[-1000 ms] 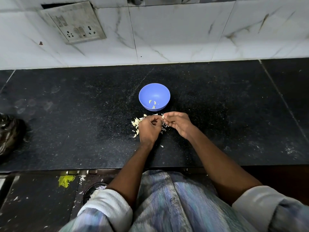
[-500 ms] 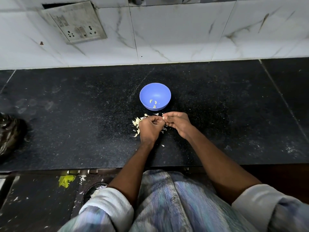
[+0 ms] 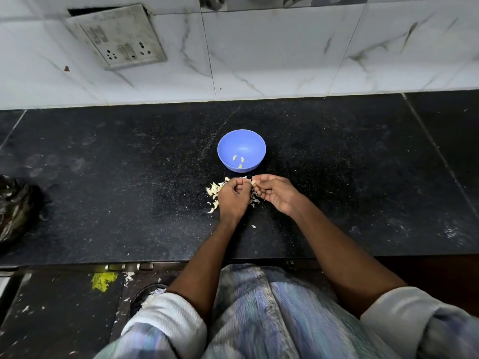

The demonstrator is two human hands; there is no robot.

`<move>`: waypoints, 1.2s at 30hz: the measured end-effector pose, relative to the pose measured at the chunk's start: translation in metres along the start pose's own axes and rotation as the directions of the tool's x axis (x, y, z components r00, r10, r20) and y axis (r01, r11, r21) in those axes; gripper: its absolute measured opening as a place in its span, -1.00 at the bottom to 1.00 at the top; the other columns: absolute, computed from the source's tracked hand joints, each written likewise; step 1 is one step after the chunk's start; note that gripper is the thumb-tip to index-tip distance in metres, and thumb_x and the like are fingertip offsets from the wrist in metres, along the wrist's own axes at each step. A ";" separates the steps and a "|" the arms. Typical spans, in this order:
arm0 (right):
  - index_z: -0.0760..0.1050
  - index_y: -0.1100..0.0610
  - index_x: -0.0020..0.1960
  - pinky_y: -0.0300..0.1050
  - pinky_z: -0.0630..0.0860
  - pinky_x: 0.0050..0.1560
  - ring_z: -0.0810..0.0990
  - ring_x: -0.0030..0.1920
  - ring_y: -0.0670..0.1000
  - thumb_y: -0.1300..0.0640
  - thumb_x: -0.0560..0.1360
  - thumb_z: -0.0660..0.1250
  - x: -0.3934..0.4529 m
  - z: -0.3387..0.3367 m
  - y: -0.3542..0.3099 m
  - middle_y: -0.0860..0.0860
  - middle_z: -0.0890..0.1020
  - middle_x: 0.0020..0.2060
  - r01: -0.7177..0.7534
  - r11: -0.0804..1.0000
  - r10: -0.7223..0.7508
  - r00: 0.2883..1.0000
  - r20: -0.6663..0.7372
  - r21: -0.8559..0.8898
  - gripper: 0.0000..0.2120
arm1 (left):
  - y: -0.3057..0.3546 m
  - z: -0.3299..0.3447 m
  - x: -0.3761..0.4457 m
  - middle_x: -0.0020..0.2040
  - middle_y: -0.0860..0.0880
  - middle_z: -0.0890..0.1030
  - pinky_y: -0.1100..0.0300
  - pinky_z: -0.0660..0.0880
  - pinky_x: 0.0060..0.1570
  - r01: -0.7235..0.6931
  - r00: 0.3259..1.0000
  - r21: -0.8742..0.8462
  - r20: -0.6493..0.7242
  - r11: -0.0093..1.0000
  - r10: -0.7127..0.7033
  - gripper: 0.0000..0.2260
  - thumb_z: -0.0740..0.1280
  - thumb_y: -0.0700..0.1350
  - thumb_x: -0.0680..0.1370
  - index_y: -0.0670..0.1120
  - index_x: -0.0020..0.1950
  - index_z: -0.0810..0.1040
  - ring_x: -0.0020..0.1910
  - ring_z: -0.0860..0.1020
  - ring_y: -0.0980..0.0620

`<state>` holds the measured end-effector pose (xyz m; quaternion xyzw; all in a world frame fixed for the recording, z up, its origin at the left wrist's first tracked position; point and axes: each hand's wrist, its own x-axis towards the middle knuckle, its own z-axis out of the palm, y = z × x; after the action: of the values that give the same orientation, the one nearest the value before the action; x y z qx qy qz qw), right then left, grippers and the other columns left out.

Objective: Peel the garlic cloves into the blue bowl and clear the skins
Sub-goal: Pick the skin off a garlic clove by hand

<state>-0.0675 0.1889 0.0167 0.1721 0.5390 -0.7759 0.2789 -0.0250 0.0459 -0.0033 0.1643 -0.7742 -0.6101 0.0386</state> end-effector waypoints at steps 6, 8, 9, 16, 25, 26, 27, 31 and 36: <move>0.61 0.30 0.10 -0.28 0.59 -0.19 0.63 -0.24 -0.06 0.41 0.58 0.30 0.001 0.000 -0.002 0.13 0.66 -0.19 -0.019 0.997 0.020 1.000 -0.012 0.069 -0.83 | -0.005 0.001 0.002 -0.28 0.05 0.67 0.27 0.50 -0.24 0.030 0.999 -0.027 0.022 0.999 -0.030 -0.89 0.40 -0.17 0.61 -0.14 -0.06 0.70 -0.35 0.53 0.19; 0.61 0.30 0.11 -0.30 0.60 -0.21 0.63 -0.23 -0.06 0.40 0.58 0.30 0.001 0.000 -0.003 0.12 0.67 -0.20 -0.023 0.993 0.026 0.999 -0.027 0.118 -0.84 | -0.004 0.001 0.002 -0.30 0.08 0.66 0.32 0.48 -0.27 0.022 1.000 -0.033 0.009 0.999 -0.022 -0.92 0.45 -0.17 0.60 -0.14 -0.06 0.72 -0.38 0.52 0.24; 0.60 0.30 0.11 -0.30 0.60 -0.21 0.62 -0.22 -0.06 0.40 0.59 0.30 0.001 0.000 -0.004 0.12 0.68 -0.20 -0.024 0.990 0.029 0.999 -0.032 0.142 -0.84 | -0.004 0.001 0.001 -0.30 0.08 0.66 0.32 0.50 -0.27 0.016 1.000 -0.043 0.004 0.999 -0.016 -0.94 0.49 -0.17 0.58 -0.14 -0.07 0.72 -0.37 0.53 0.25; 0.60 0.26 0.09 -0.31 0.58 -0.20 0.61 -0.22 -0.07 0.39 0.59 0.30 0.000 0.000 -0.003 0.10 0.69 -0.21 -0.029 0.988 0.034 0.999 -0.028 0.153 -0.85 | 0.003 0.001 0.001 -0.20 0.05 0.76 0.29 0.59 -0.18 -0.065 0.998 -0.028 -0.024 0.997 0.065 -0.96 0.56 -0.15 0.52 -0.09 -0.05 0.78 -0.27 0.67 0.18; 0.64 0.19 0.06 -0.19 0.61 -0.09 0.68 -0.18 -0.05 0.27 0.59 0.40 -0.001 -0.002 0.001 0.06 0.73 -0.16 0.065 0.992 -0.067 0.998 -0.011 -0.110 -0.92 | 0.006 0.001 0.000 -0.18 0.08 0.76 0.27 0.61 -0.20 -0.108 0.993 0.023 -0.054 0.994 0.109 -0.94 0.50 -0.18 0.55 -0.10 -0.03 0.78 -0.25 0.71 0.09; 0.64 0.19 0.06 -0.20 0.61 -0.10 0.67 -0.17 -0.05 0.27 0.59 0.41 -0.001 -0.002 0.001 0.06 0.72 -0.16 0.069 0.991 -0.071 0.997 -0.014 -0.116 -0.93 | 0.006 0.001 -0.001 -0.18 0.07 0.76 0.28 0.60 -0.21 -0.111 0.992 0.022 -0.053 0.994 0.112 -0.93 0.49 -0.18 0.55 -0.11 -0.02 0.78 -0.25 0.71 0.10; 0.64 0.20 0.06 -0.20 0.61 -0.11 0.67 -0.17 -0.04 0.27 0.59 0.41 -0.001 -0.001 0.001 0.07 0.72 -0.17 0.070 0.991 -0.072 0.997 -0.015 -0.117 -0.93 | 0.006 0.000 -0.001 -0.18 0.06 0.76 0.27 0.61 -0.22 -0.116 0.992 0.019 -0.051 0.993 0.117 -0.93 0.49 -0.19 0.56 -0.12 -0.02 0.78 -0.25 0.71 0.09; 0.62 0.23 0.05 -0.20 0.61 -0.10 0.65 -0.18 -0.04 0.33 0.59 0.38 -0.002 -0.001 0.000 0.08 0.70 -0.19 0.067 0.992 -0.070 0.997 -0.020 -0.106 -0.92 | 0.006 0.001 -0.002 -0.19 0.06 0.76 0.14 0.68 -0.17 -0.133 0.990 0.018 -0.042 0.991 0.134 -0.92 0.48 -0.20 0.56 -0.12 -0.02 0.78 -0.24 0.73 0.06; 0.61 0.21 0.02 -0.18 0.61 -0.09 0.67 -0.18 -0.02 0.36 0.58 0.37 -0.003 -0.002 0.000 0.08 0.71 -0.18 0.076 0.992 -0.078 0.997 -0.012 -0.099 -0.90 | 0.006 0.003 -0.003 -0.18 0.07 0.76 0.10 0.70 -0.15 -0.127 0.990 0.017 -0.052 0.992 0.127 -0.92 0.50 -0.19 0.53 -0.10 -0.02 0.79 -0.22 0.74 0.05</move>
<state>-0.0650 0.1917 0.0175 0.1434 0.5851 -0.7571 0.2527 -0.0242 0.0509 0.0025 0.1311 -0.7858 -0.5967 0.0969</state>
